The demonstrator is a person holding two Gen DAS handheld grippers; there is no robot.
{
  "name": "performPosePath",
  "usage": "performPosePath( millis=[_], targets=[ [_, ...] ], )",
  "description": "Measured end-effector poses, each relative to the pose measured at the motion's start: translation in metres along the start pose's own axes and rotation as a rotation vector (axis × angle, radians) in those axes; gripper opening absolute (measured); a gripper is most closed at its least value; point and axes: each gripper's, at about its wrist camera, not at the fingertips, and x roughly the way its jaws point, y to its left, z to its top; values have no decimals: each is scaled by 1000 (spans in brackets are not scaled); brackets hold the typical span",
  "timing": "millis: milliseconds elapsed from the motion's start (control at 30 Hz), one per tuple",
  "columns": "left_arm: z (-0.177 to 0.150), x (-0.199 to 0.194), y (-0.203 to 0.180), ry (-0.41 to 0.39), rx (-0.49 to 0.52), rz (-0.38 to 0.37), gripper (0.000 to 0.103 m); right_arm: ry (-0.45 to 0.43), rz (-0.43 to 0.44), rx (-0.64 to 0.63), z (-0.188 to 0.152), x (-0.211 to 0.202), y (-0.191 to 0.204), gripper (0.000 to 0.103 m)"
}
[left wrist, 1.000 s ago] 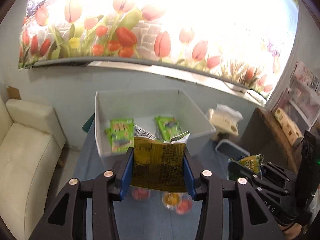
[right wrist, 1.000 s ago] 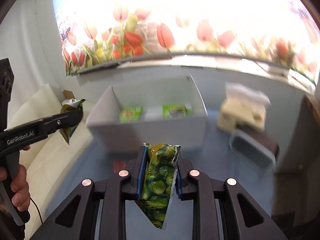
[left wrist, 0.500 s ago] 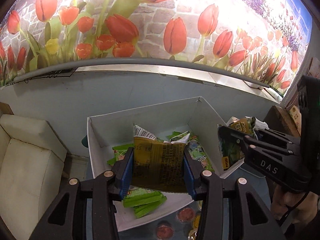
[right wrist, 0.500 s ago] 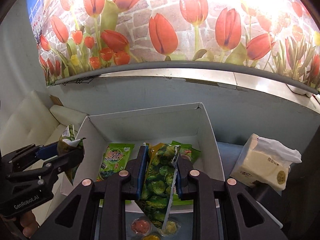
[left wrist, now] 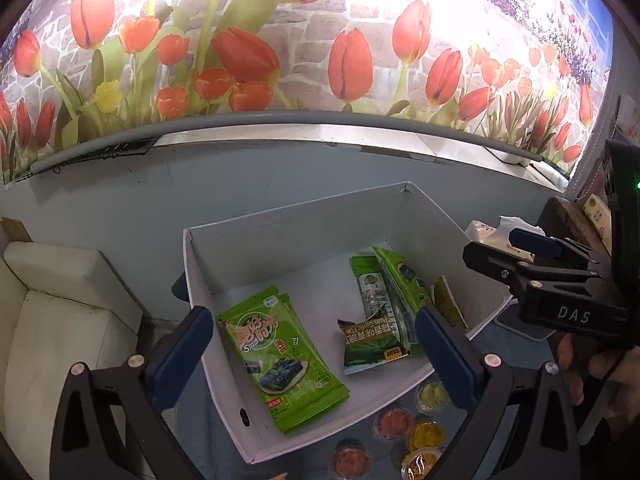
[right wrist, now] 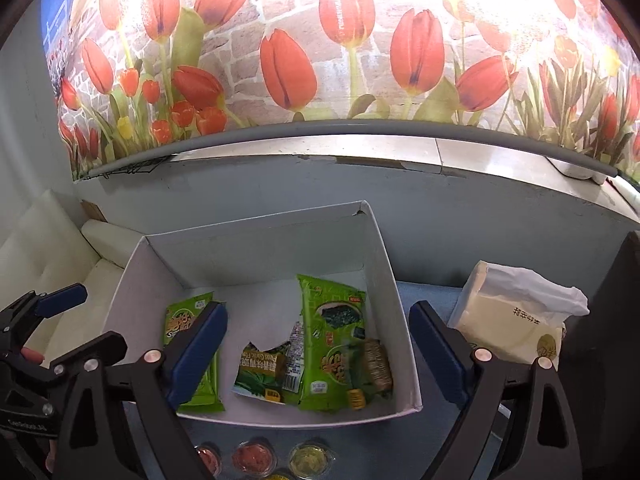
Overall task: Organize snacks
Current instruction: 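Carry the sachet and snack bag into the white box and release both, then grasp a pink jelly cup with the right gripper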
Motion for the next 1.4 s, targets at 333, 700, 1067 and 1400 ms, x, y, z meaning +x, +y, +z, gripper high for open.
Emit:
performPosePath(
  millis=[333, 700, 1067, 1400],
  targets=[
    [-26, -22, 1, -4, -13, -17, 103, -66, 24, -2, -69, -41, -6, 95],
    [-106, -48, -8, 9, 4, -35, 103, 76, 15, -148, -208, -35, 21, 65],
    [-166, -51, -9, 67, -27, -53, 103, 144, 64, -163, -230, -7, 42, 46],
    [-182, -50, -4, 88, -29, -30, 103, 133, 72, -146, -238, -6, 38, 39]
  ],
)
